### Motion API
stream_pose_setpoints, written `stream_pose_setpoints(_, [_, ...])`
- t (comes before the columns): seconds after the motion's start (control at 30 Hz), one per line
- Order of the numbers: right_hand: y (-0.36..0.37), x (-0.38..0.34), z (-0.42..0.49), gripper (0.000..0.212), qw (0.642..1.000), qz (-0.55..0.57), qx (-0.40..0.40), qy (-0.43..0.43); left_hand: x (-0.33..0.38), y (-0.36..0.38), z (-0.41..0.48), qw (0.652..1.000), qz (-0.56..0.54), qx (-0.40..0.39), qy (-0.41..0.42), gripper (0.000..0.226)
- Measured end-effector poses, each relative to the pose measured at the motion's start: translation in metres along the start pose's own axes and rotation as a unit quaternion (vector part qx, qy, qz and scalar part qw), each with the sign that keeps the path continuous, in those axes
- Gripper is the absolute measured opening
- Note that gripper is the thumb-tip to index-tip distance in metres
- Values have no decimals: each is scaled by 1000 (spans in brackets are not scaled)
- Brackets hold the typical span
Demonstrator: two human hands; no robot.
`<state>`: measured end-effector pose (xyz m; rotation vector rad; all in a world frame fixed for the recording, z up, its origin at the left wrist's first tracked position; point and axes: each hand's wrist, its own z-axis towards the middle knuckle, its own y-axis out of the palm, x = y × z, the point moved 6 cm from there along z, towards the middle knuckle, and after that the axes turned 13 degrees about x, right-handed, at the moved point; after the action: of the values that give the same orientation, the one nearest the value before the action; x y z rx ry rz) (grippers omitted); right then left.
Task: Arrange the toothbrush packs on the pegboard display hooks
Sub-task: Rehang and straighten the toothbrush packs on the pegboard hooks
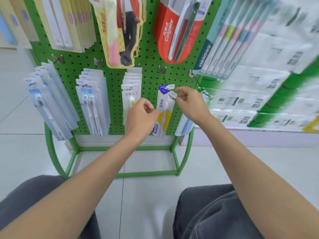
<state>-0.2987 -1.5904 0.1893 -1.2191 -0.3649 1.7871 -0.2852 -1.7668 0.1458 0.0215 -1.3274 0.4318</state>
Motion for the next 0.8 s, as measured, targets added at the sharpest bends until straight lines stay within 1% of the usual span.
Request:
stream_pose_setpoints(0.03, [1, 1, 1, 31, 1000, 0, 0, -1, -2, 2, 1, 1000, 8, -10, -1, 10])
stream_pose_setpoints(0.17, [4, 2, 4, 21, 1000, 18, -2, 0, -9, 12, 6, 997, 27, -68, -9, 41])
stream_pose_setpoints(0.27, [4, 2, 5, 18, 1000, 23, -5, 0, -11, 21, 6, 995, 34, -91, -10, 49])
stream_pose_setpoints(0.4, [4, 6, 6, 16, 998, 65, -9, 22, -15, 31, 5, 993, 31, -109, -18, 48])
stream_pose_setpoints(0.47, [2, 8, 6, 17, 996, 83, -10, 31, -16, 34, 6, 993, 12, -117, -20, 45])
stream_pose_setpoints(0.53, [0, 7, 5, 17, 994, 99, -18, 35, -16, 36, 5, 992, -10, -123, -26, 39])
stream_pose_setpoints(0.67, [-2, 7, 1, 14, 991, 122, -26, 49, -18, 32, 5, 992, -4, -118, -33, 12])
stream_pose_setpoints(0.8, [-2, 7, -3, 13, 986, 153, -32, 67, -16, 22, 11, 992, -20, -120, -31, 9])
